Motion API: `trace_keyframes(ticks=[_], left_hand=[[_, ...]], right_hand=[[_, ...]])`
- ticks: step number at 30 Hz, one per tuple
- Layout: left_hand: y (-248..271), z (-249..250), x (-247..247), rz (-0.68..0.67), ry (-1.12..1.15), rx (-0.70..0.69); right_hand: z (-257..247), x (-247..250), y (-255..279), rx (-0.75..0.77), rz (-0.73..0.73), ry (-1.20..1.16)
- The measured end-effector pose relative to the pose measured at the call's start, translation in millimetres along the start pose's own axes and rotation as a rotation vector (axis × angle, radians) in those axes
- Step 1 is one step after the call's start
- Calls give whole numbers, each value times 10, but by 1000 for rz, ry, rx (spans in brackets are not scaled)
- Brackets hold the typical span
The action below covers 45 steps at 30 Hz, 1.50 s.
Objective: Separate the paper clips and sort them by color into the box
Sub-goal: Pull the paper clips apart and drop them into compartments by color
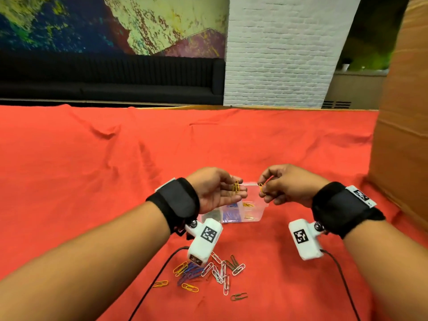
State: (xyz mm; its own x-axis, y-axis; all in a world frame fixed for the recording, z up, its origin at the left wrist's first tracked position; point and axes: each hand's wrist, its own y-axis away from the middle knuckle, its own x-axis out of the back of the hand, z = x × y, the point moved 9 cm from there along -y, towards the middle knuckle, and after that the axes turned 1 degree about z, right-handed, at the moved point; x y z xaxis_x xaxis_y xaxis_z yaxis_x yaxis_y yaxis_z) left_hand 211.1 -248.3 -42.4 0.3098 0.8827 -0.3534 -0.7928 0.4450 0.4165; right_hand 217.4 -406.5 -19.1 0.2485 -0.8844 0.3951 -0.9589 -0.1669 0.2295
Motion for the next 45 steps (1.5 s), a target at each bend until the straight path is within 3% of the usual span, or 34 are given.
trace_keyframes(ticks=[10, 13, 15, 18, 21, 23, 26, 29, 33, 35, 37, 42, 45], left_hand=[[-70, 35, -160, -2, -63, -2], [71, 201, -85, 50, -179, -119], [269, 352, 27, 87, -433, -255], [669, 271, 173, 37, -1105, -330], [942, -137, 474, 34, -1787, -201], [1072, -408, 703, 23, -1920, -64], [1176, -634, 906, 11, -1880, 9], [1208, -708, 952, 5, -1922, -36], [1180, -718, 1014, -20, -1909, -72], [1160, -629, 1022, 37, -1890, -117], [1120, -525, 1067, 108, -1745, -139], [1001, -557, 1213, 70, -915, -38], [966, -648, 1175, 67, -820, 50]], right_hand=[[-78, 43, -151, 77, 93, 82], [-122, 115, -197, 132, 166, 197], [-221, 186, -172, 213, 245, 421], [-412, 51, 58, 332, 289, 601], [-523, -510, 357, 431, 77, 654], [-498, -1032, 571, 456, -161, 776], [-387, -1656, 806, 508, -368, 969], [-269, -2099, 813, 502, -465, 1097], [-195, -2396, 752, 538, -451, 1269], [-154, -2461, 785, 562, -450, 1290], [-91, -2470, 829, 565, -472, 1274], [-56, -2150, 847, 452, -486, 1105], [-146, -1820, 746, 392, -429, 837]])
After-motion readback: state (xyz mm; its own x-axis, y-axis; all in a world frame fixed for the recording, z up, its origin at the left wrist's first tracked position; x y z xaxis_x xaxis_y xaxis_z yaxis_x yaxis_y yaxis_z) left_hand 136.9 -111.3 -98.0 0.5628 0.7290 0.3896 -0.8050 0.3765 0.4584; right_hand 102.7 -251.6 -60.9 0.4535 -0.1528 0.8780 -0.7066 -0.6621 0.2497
